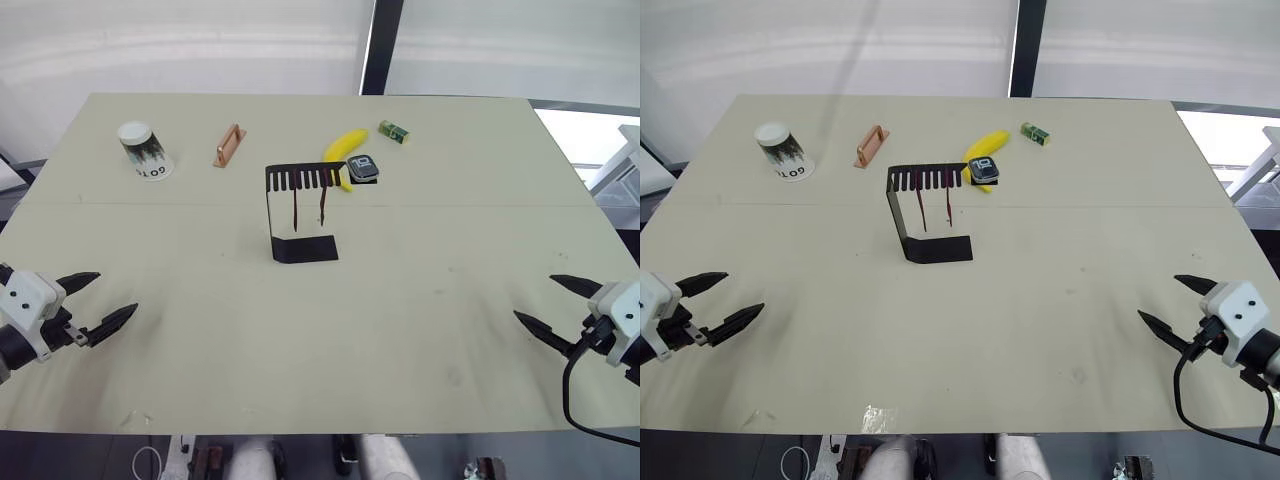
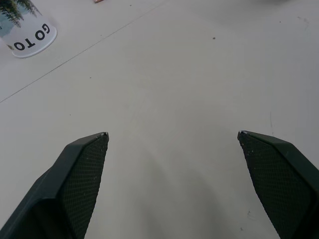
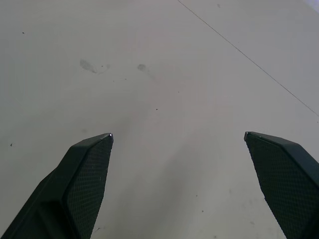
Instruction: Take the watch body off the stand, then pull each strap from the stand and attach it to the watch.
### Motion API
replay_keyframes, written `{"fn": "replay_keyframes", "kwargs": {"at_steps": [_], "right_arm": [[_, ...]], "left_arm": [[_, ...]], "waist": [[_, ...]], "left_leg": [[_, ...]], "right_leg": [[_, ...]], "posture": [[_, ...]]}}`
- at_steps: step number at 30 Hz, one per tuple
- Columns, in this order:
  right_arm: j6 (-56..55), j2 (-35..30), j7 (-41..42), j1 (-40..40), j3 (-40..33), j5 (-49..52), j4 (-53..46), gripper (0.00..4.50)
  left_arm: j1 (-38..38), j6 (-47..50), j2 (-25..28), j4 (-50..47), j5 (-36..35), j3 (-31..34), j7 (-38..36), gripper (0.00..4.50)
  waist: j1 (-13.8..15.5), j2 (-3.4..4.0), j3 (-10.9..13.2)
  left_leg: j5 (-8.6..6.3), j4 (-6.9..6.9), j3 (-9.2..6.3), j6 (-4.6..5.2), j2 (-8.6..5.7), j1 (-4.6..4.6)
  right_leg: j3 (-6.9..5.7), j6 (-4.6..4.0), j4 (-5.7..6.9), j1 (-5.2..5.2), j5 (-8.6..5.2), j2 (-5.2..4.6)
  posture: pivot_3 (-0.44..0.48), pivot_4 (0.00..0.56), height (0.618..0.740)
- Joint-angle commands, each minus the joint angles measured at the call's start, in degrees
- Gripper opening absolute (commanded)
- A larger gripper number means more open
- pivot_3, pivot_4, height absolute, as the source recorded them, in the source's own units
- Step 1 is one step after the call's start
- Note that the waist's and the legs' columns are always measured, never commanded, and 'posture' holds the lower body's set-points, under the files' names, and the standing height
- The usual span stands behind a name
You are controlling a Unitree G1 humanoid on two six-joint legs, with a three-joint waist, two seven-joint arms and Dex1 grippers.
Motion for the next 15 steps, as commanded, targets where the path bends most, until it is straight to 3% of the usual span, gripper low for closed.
{"fn": "replay_keyframes", "kwargs": {"at_steps": [1, 4, 9, 15], "right_arm": [[0.00, 1.21, -0.10, -0.43, 0.25, 1.08, -0.67, 4.50], [7.20, 6.33, -4.66, -1.22, 1.55, 6.19, -8.07, 4.50], [18.94, 14.13, -16.06, -2.90, 4.00, 12.57, -24.54, 4.50], [31.35, 21.86, -33.56, -12.31, 11.87, 14.97, -40.74, 4.50]], "left_arm": [[-0.14, 2.01, -0.20, -3.55, -3.73, 1.43, -0.95, 4.47], [-0.23, 7.18, -1.13, -9.90, -10.43, 0.58, -3.97, 4.47], [0.63, 13.49, -1.77, -19.22, -15.65, -0.10, -4.11, 4.47], [-2.69, 18.71, -3.39, -29.14, -22.03, -2.33, -1.06, 4.47]], "waist": [[-0.01, -0.01, 0.00], [-0.01, -0.07, -0.04], [-0.12, 0.09, -0.02], [-0.06, 0.09, -0.03]], "left_leg": [[0.00, 0.00, 0.00, 0.00, 0.00, 0.00], [0.00, 0.04, -0.02, -0.01, 0.05, -0.01], [-0.01, 0.17, -0.03, -0.06, 0.06, 0.02], [-0.03, 0.35, -0.08, -0.15, 0.08, 0.00]], "right_leg": [[0.00, 0.00, 0.00, 0.00, 0.00, 0.00], [-0.02, 0.00, 0.03, 0.02, 0.00, 0.02], [0.08, -0.04, 0.32, 0.00, -0.02, 0.02], [0.09, -0.11, 0.44, -0.01, -0.06, 0.06]], "posture": [[0.000, 0.150, 0.729], [0.000, 0.150, 0.729], [0.000, 0.150, 0.729], [0.000, 0.150, 0.729]]}}
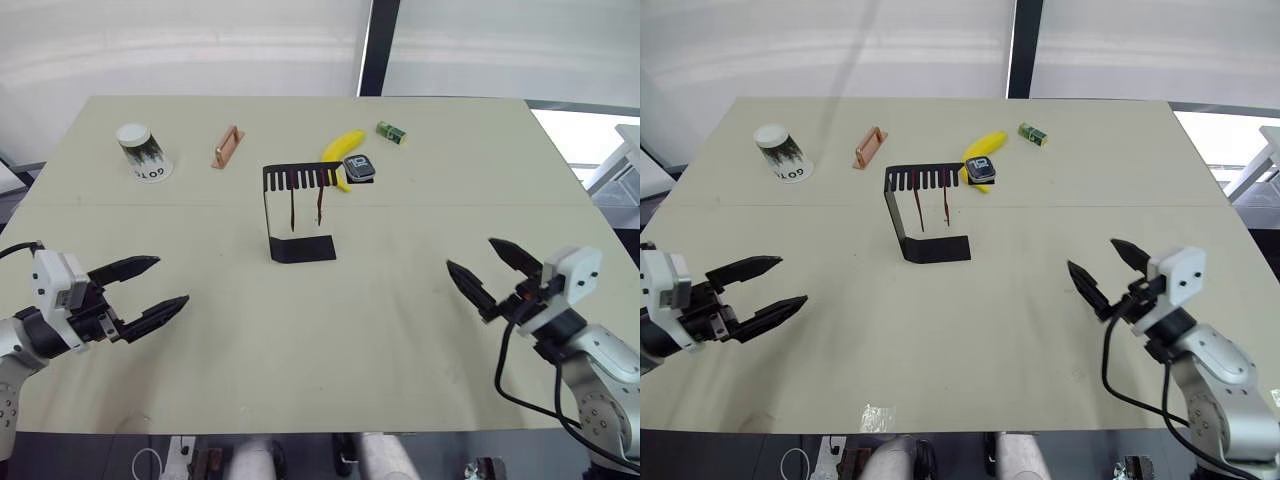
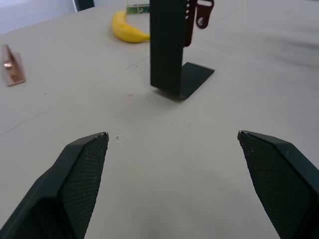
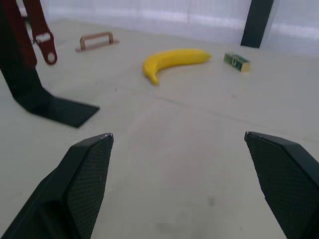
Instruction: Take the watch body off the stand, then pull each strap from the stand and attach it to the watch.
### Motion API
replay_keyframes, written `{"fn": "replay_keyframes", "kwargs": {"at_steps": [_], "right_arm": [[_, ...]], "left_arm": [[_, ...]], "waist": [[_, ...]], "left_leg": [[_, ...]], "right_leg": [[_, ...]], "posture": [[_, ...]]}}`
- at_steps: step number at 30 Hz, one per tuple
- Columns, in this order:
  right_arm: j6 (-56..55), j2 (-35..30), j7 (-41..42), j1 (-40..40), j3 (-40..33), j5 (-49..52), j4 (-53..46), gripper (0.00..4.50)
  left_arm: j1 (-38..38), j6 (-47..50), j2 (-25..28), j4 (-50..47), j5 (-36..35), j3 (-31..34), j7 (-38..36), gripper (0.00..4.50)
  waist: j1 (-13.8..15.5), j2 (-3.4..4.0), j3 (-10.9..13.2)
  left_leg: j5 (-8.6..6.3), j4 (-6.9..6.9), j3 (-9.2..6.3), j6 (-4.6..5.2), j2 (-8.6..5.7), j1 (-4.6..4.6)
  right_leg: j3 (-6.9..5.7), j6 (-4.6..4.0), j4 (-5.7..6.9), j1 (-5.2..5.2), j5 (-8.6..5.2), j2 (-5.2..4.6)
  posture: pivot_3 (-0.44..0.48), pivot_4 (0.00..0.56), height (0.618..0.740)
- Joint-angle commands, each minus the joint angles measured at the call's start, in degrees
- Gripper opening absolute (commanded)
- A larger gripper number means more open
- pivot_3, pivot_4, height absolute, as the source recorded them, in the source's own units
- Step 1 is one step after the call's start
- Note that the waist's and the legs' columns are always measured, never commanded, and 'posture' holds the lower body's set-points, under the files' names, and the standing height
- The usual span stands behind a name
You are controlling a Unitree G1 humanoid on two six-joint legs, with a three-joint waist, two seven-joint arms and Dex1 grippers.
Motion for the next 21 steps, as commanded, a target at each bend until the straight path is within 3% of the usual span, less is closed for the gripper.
{"fn": "replay_keyframes", "kwargs": {"at_steps": [1, 10, 21], "right_arm": [[7.40, 3.43, -11.66, -6.80, 4.77, 0.93, -9.97, 4.50], [24.52, 11.35, -29.96, -29.09, 13.93, -2.13, -12.88, 4.50], [36.14, 17.73, -35.94, -39.16, 17.02, -4.50, -7.69, 4.50]], "left_arm": [[-3.91, 2.11, -1.18, -7.14, -4.67, -1.62, 2.95, 4.47], [-14.95, 4.77, -4.49, -12.10, -6.01, -8.38, 9.87, 4.47], [-19.38, 3.93, -7.01, -12.61, -3.90, -13.71, 11.85, 4.47]], "waist": [[0.05, -0.02, -0.01], [-0.02, -0.01, -0.01], [-0.01, -0.02, -0.02]], "left_leg": [[0.00, 0.02, -0.02, 0.00, 0.00, -0.02], [0.01, 0.26, -0.07, 0.01, 0.02, -0.13], [0.02, 0.31, -0.07, 0.04, 0.05, -0.20]], "right_leg": [[0.00, 0.00, 0.00, 0.00, 0.00, 0.01], [0.02, 0.00, 0.09, -0.05, 0.00, 0.10], [0.01, 0.00, 0.10, -0.08, 0.00, 0.13]], "posture": [[0.000, 0.150, 0.729], [0.000, 0.150, 0.729], [0.000, 0.150, 0.729]]}}
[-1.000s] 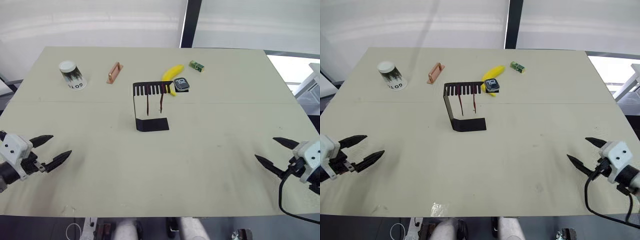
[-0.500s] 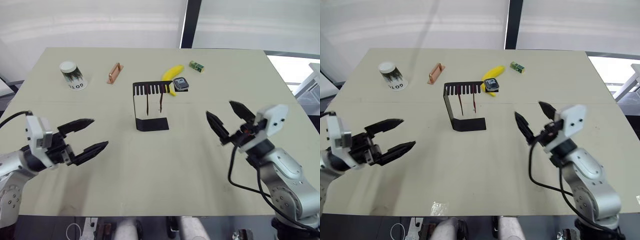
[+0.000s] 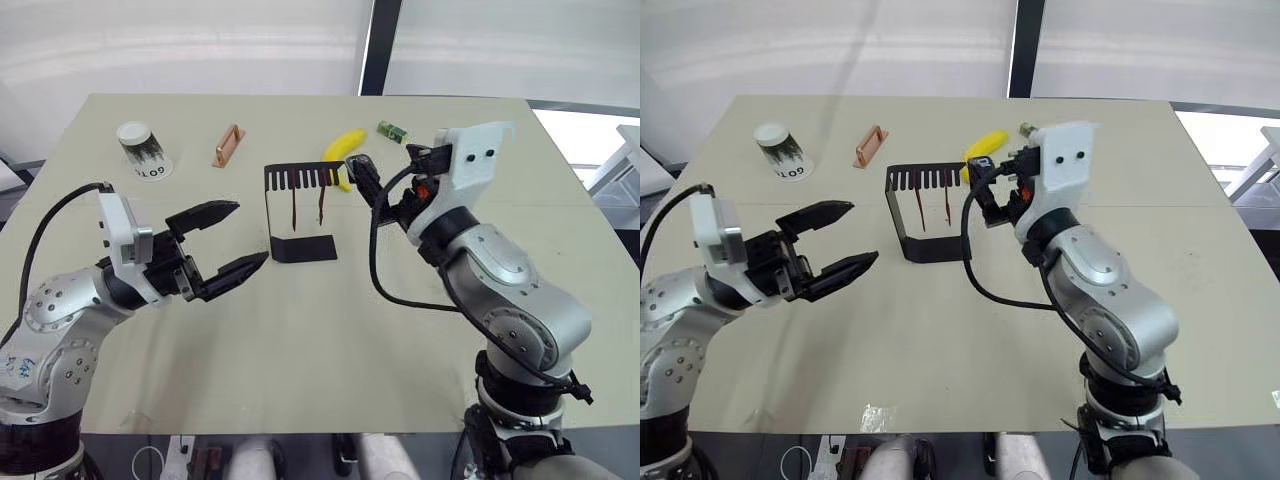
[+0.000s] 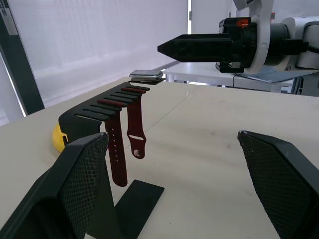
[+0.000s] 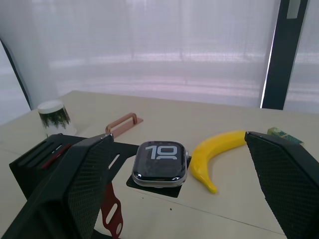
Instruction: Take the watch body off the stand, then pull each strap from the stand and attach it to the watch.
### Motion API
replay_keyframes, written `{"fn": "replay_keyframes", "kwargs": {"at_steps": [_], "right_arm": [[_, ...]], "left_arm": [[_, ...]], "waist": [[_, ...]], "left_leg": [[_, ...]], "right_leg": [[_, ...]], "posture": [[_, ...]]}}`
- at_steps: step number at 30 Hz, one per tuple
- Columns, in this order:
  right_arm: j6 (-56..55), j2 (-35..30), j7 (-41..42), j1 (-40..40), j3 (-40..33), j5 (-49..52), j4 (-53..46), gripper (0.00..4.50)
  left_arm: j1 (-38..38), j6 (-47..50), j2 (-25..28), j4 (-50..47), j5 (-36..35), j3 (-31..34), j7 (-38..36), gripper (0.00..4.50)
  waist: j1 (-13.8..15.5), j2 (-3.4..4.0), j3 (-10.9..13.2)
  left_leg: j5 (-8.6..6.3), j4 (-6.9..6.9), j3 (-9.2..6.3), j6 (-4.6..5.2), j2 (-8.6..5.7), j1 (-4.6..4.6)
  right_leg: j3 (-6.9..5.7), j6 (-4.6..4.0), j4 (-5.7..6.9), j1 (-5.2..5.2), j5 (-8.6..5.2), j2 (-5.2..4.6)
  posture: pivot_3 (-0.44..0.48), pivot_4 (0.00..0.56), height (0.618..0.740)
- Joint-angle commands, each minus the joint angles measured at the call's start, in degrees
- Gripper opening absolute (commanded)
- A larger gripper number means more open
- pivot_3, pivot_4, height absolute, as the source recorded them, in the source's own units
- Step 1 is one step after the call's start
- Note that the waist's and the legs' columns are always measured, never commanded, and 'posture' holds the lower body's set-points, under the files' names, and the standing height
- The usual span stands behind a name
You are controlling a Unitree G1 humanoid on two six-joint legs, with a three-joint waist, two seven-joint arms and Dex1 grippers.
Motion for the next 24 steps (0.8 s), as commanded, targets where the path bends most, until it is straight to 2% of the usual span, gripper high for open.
{"fn": "replay_keyframes", "kwargs": {"at_steps": [1, 9, 24], "right_arm": [[1.32, 0.57, -1.17, -1.86, 0.67, -2.09, 0.02, 4.50], [-0.41, 1.60, 0.93, -4.53, 3.41, -6.20, 4.55, 4.50], [-1.71, 3.76, 3.99, -6.45, 2.96, -8.12, 9.55, 4.50]], "left_arm": [[-1.30, -2.07, -0.47, -2.23, 1.78, -0.82, 0.95, 4.47], [-2.69, -3.41, -2.59, -2.95, 3.38, -2.71, 2.18, 4.47], [-1.97, -3.61, -3.64, -4.12, 4.32, -3.25, 3.22, 4.47]], "waist": [[-0.05, 0.00, 0.00], [-0.22, 0.00, 0.00], [-0.18, 0.00, 0.00]], "left_leg": [[0.00, 0.00, 0.00, 0.00, 0.00, 0.00], [0.00, -0.01, 0.01, 0.00, 0.02, -0.03], [0.00, -0.02, 0.01, 0.00, 0.05, -0.09]], "right_leg": [[0.00, 0.00, 0.00, 0.00, 0.00, 0.00], [0.00, 0.00, -0.02, -0.01, 0.00, 0.02], [-0.01, 0.00, -0.07, -0.05, 0.00, 0.04]], "posture": [[0.000, 0.150, 0.729], [0.000, 0.150, 0.729], [0.000, 0.150, 0.729]]}}
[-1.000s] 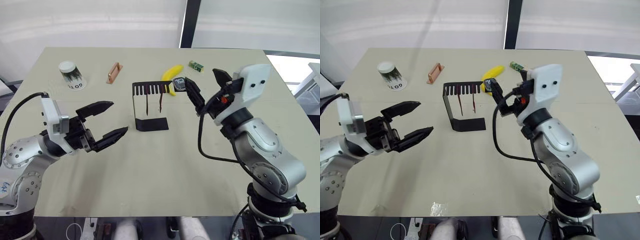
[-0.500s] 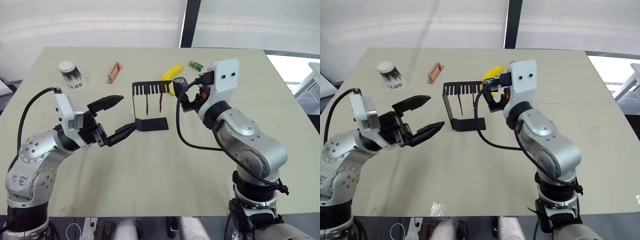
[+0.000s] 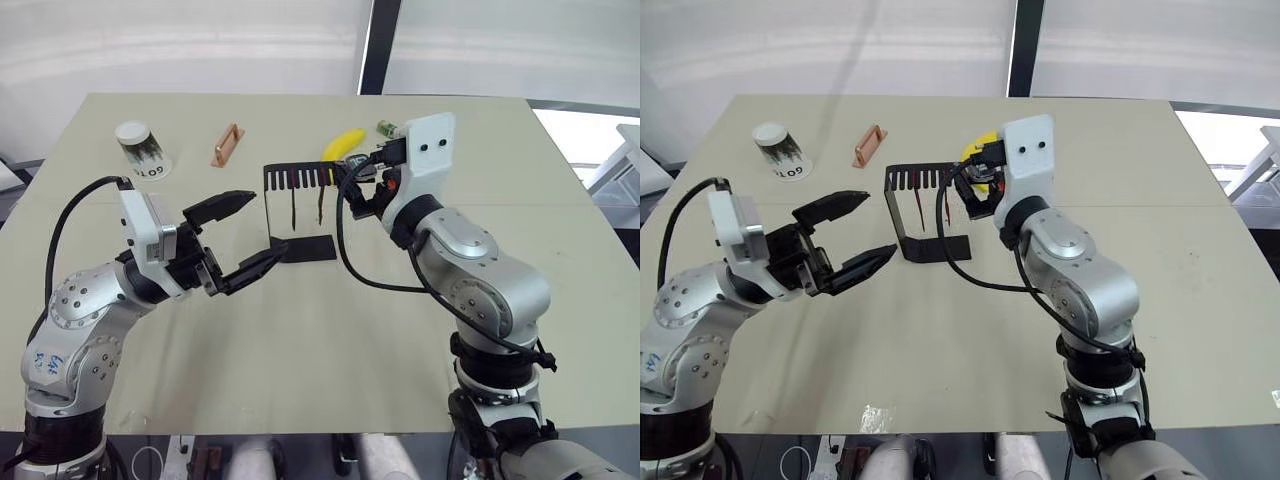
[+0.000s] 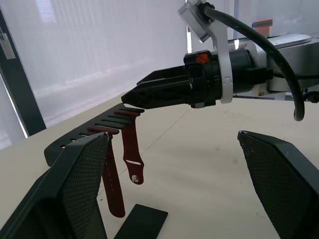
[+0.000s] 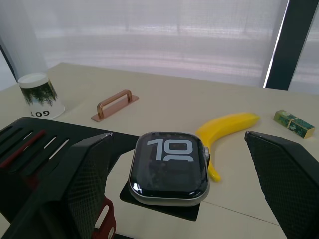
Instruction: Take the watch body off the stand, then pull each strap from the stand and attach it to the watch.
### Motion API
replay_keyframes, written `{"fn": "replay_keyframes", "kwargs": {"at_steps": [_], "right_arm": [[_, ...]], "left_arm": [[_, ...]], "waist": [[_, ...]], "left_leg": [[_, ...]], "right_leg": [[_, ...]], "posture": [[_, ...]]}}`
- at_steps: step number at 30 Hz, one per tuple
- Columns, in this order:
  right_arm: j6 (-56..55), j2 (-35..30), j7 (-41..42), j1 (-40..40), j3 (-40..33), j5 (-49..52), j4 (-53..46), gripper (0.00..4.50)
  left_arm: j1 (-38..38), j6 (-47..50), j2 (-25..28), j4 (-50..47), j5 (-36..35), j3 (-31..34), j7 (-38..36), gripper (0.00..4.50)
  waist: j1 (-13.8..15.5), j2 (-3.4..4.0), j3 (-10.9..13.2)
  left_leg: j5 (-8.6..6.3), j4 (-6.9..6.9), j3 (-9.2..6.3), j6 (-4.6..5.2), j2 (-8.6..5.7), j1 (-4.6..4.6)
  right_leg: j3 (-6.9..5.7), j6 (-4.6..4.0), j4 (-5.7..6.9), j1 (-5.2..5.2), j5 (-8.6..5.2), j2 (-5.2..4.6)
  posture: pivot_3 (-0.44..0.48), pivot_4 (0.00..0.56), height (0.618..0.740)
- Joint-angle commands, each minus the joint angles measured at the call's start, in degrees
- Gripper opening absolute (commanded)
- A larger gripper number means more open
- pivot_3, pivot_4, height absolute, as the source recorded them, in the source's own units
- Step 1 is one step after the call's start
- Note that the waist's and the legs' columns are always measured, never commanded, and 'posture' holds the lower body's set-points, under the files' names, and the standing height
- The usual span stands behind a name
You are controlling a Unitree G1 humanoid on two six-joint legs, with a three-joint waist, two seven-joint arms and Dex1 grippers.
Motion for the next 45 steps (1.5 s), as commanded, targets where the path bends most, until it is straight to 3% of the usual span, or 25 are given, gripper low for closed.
{"fn": "replay_keyframes", "kwargs": {"at_steps": [1, 16, 19, 23, 24, 36, 40, 45], "right_arm": [[-1.77, 0.59, 1.29, -1.61, -0.57, -0.61, -0.25, 4.50], [-2.98, 2.18, 2.10, -2.29, -1.52, -0.89, 2.41, 4.50], [-2.58, 2.94, 1.98, -2.48, -2.08, -0.51, 2.53, 3.65], [-2.04, 4.08, 1.76, -2.59, -3.11, 0.07, 2.69, 1.74], [-2.03, 4.29, 1.75, -2.68, -3.34, 0.20, 2.74, 1.61], [-4.94, 4.07, 3.63, -3.73, -4.91, 1.48, 1.29, 1.62], [-7.79, 2.89, 7.47, -3.04, -6.70, 4.66, -2.95, 1.62], [-11.96, -0.60, 10.48, 1.14, -8.34, 5.70, -9.08, 1.62]], "left_arm": [[0.37, -0.98, -0.11, -2.60, 0.07, 0.37, 0.58, 4.47], [2.12, -0.70, 0.04, -4.26, -0.21, 0.69, 1.75, 4.47], [1.99, -0.84, 0.04, -4.13, -0.11, 0.71, 1.80, 4.50], [2.11, -1.00, 0.12, -4.20, -0.11, 0.39, 1.29, 4.50], [2.11, -1.11, 0.18, -4.09, 0.00, 0.42, 1.17, 4.50], [1.29, -2.22, 0.93, -2.43, 0.72, 1.38, 0.49, 4.50], [2.00, -1.94, 2.06, -1.86, -0.39, 1.50, -2.33, 4.50], [1.44, -2.00, 3.67, -0.58, -0.93, 0.53, -7.12, 4.50]], "waist": [[0.00, 0.00, 0.00], [-0.04, 0.01, 0.01], [-0.04, 0.01, 0.01], [-0.03, 0.01, 0.01], [-0.03, 0.01, 0.01], [-0.05, 0.02, 0.01], [0.02, 0.03, 0.02], [0.04, 0.03, 0.02]], "left_leg": [[0.00, 0.00, 0.00, 0.00, 0.00, 0.00], [0.00, -0.03, -0.01, 0.00, 0.01, -0.03], [0.00, -0.03, -0.01, 0.00, 0.01, -0.04], [0.00, -0.04, -0.01, 0.00, 0.01, -0.06], [0.00, -0.04, -0.01, 0.00, 0.01, -0.07], [0.00, -0.05, -0.01, 0.00, 0.02, -0.25], [0.08, 0.04, -0.02, 0.06, 0.00, -0.87], [0.08, -0.05, -0.04, 0.06, 0.00, -0.88]], "right_leg": [[0.00, 0.00, 0.00, 0.00, 0.00, 0.00], [0.00, 0.00, -0.04, -0.03, 0.00, 0.00], [0.00, 0.00, -0.04, -0.03, 0.00, 0.00], [0.00, 0.00, -0.06, -0.04, 0.00, 0.00], [0.00, 0.00, -0.07, -0.04, 0.00, 0.00], [0.00, 0.00, -0.08, -0.21, 0.00, 0.00], [0.00, 0.01, 0.03, -0.89, 0.01, -0.03], [-0.05, 0.01, -0.05, -0.91, 0.01, -0.02]], "posture": [[0.000, 0.150, 0.729], [0.000, 0.150, 0.729], [0.000, 0.150, 0.729], [0.000, 0.150, 0.729], [0.000, 0.150, 0.729], [0.000, 0.150, 0.729], [0.000, 0.150, 0.729], [0.000, 0.150, 0.729]]}}
